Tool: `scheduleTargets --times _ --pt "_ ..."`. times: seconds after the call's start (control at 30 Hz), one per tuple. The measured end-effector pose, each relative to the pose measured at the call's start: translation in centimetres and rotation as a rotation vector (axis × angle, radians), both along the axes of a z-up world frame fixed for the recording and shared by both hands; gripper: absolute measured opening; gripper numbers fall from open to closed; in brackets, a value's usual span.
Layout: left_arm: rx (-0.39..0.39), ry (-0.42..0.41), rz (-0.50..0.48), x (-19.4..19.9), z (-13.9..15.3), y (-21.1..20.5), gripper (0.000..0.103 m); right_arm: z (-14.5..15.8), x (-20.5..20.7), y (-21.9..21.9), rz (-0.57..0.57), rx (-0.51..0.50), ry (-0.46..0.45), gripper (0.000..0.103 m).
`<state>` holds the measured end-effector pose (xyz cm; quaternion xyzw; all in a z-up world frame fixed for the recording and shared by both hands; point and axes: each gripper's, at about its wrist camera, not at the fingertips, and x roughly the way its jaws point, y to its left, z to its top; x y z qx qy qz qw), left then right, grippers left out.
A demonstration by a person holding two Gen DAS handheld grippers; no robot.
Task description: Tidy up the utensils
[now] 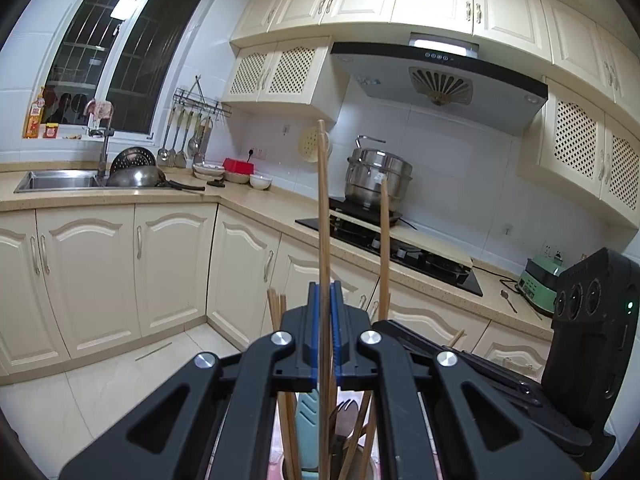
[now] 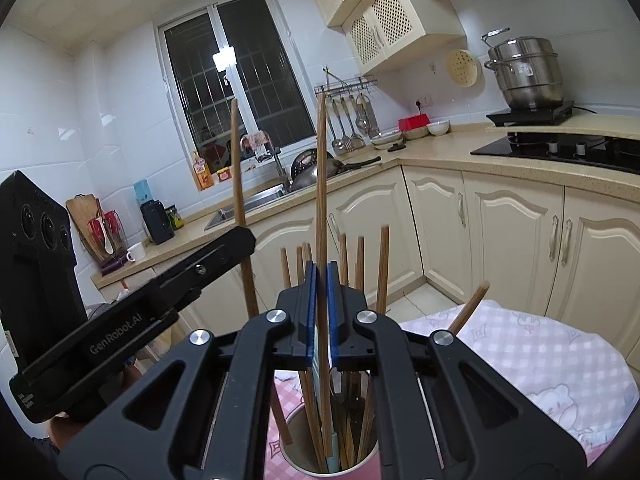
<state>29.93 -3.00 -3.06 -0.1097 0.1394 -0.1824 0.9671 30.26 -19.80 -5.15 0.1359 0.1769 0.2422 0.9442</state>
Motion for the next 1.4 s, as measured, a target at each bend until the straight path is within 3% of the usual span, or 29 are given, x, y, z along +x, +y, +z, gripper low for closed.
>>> scheduleTargets --times 0.17,0.2,0.23,0.27,0.3,0.4,0.47,0.67,1.07,1.4 --pt "0.027 0.044 -0.015 0.6 -1.3 -0.4 0.008 -0.7 0.0 0.4 0.008 -0.023 0.032 0.007" --pt "0.028 0.057 -0.018 0.6 -1.4 -0.3 0.022 -0.7 0.0 0.4 0.007 -0.029 0.039 0.010" --pt "0.023 0.065 -0.004 0.5 -1.4 -0.1 0.030 -0.7 0.0 0.3 0.005 -0.031 0.042 0.011" --pt "0.015 0.064 0.008 0.3 -1.3 0.3 0.048 -0.6 -0.2 -0.1 -0.011 -0.029 0.044 0.018" --pt "-0.006 0.055 0.023 0.0 -1.0 1.0 0.063 -0.4 -0.3 -0.4 -0.024 -0.025 0.047 0.033" --pt "-0.021 0.033 0.050 -1.1 -0.1 2.4 0.085 0.2 -0.8 -2.0 -0.059 0.011 0.041 0.075" --pt "0.016 0.022 0.070 -1.8 0.7 2.5 0.091 0.9 -1.4 -2.4 -0.068 0.007 0.018 0.080" --pt "0.098 0.028 0.128 -4.0 2.3 2.6 0.098 2.5 -3.0 -2.9 -0.078 -0.011 -0.011 0.097" --pt "0.200 -0.034 0.222 -10.9 6.0 2.2 0.098 7.0 -8.5 -3.9 -0.165 -0.065 -0.041 0.097" --pt "0.237 -0.013 0.257 -16.9 6.2 2.2 0.098 6.4 -13.9 -3.9 -0.223 -0.117 0.023 0.097"
